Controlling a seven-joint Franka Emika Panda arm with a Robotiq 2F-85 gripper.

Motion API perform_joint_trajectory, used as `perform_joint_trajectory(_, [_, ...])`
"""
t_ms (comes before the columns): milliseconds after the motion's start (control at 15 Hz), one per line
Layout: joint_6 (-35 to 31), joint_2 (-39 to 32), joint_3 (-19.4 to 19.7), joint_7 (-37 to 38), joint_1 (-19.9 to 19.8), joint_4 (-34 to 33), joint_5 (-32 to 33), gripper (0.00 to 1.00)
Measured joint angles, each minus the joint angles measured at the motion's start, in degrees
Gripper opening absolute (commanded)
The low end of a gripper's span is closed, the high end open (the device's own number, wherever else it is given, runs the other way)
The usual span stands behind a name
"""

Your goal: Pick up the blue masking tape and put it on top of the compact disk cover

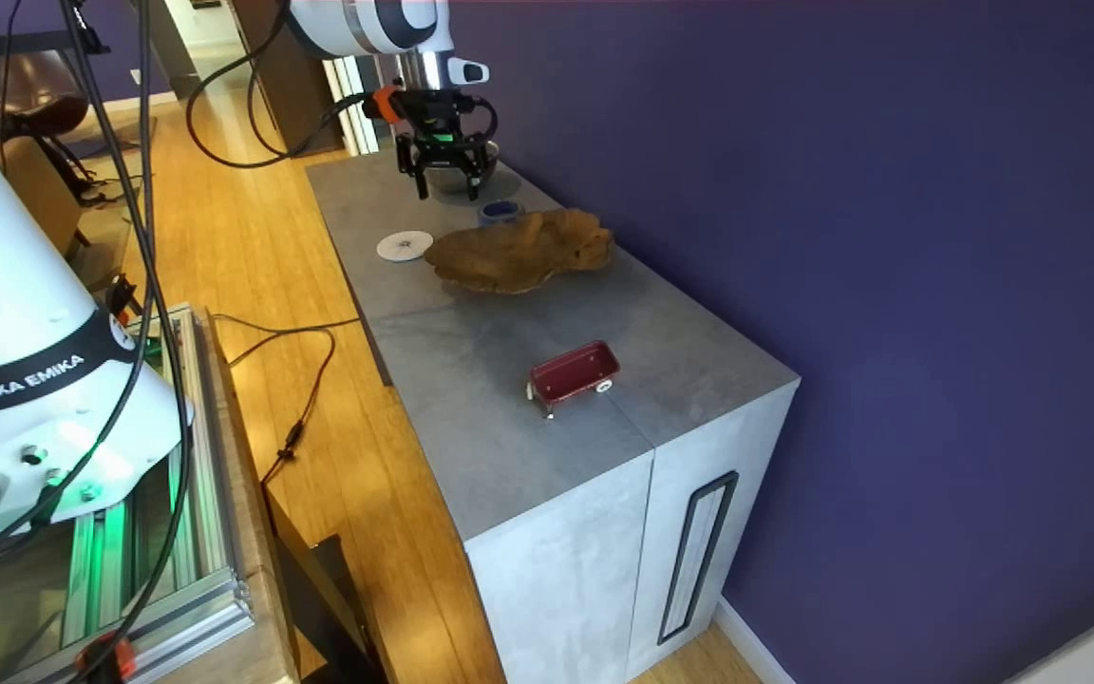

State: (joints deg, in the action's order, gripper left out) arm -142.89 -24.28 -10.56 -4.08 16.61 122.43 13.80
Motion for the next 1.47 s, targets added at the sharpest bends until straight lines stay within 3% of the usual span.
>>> perform_joint_trajectory(267, [-12.3,-5.7,-0.7,-0.6,0.9,-2.3,0.1,1.00])
perform_joint_trajectory(533, [-17.1,-11.3,-0.7,-4.4,1.7,-6.7,0.6,0.94])
perform_joint_trajectory(600, [-17.3,-12.6,-0.5,-5.7,1.7,-8.1,0.7,0.73])
perform_joint_trajectory(800, [-17.3,-15.9,-0.2,-8.7,1.1,-11.8,0.7,0.61])
perform_joint_trajectory(1333, [-15.7,-22.7,-1.1,-13.2,-0.2,-19.7,0.6,0.05])
perform_joint_trajectory(1467, [-13.2,-22.7,-1.9,-13.7,-0.2,-20.5,0.6,0.00])
